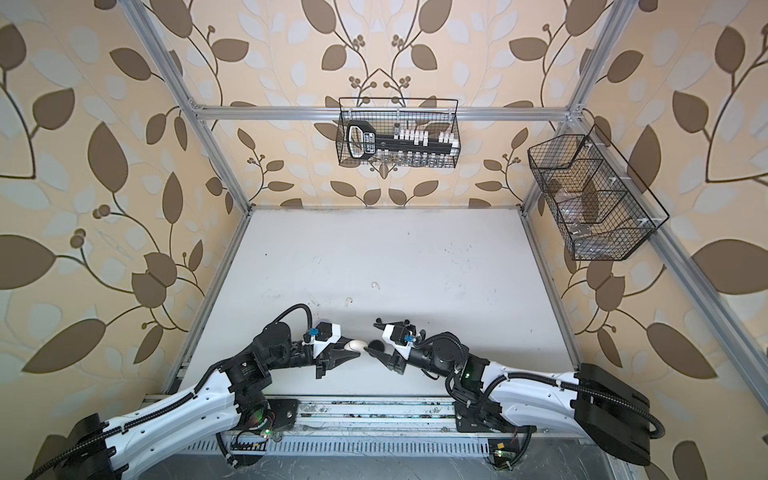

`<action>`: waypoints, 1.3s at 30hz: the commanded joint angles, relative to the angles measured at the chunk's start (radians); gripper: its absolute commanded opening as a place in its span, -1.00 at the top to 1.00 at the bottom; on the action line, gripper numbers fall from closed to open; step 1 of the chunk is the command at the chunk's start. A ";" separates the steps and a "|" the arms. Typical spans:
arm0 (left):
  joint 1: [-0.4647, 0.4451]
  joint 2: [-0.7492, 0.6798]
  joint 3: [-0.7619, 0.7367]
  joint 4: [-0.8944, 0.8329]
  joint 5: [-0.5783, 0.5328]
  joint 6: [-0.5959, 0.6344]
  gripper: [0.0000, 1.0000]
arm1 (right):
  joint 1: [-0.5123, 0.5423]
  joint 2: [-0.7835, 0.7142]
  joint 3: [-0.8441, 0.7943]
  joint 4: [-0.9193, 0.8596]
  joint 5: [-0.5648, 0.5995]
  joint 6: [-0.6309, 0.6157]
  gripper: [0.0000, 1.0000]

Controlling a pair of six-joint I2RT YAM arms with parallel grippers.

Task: Insert the wireless bluetooth earbuds into the charging case
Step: 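Hold the case base with the left gripper while the right gripper pulls the lid open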

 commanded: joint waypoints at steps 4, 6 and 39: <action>-0.006 -0.004 0.051 0.047 0.044 0.026 1.00 | 0.010 0.035 0.043 0.004 -0.010 -0.023 -0.17; -0.007 -0.004 0.054 0.047 0.045 0.030 1.00 | 0.011 0.043 0.045 0.014 0.002 -0.023 -0.18; -0.007 -0.021 0.070 0.010 0.077 0.051 1.00 | 0.004 0.074 0.044 0.078 0.189 0.036 0.10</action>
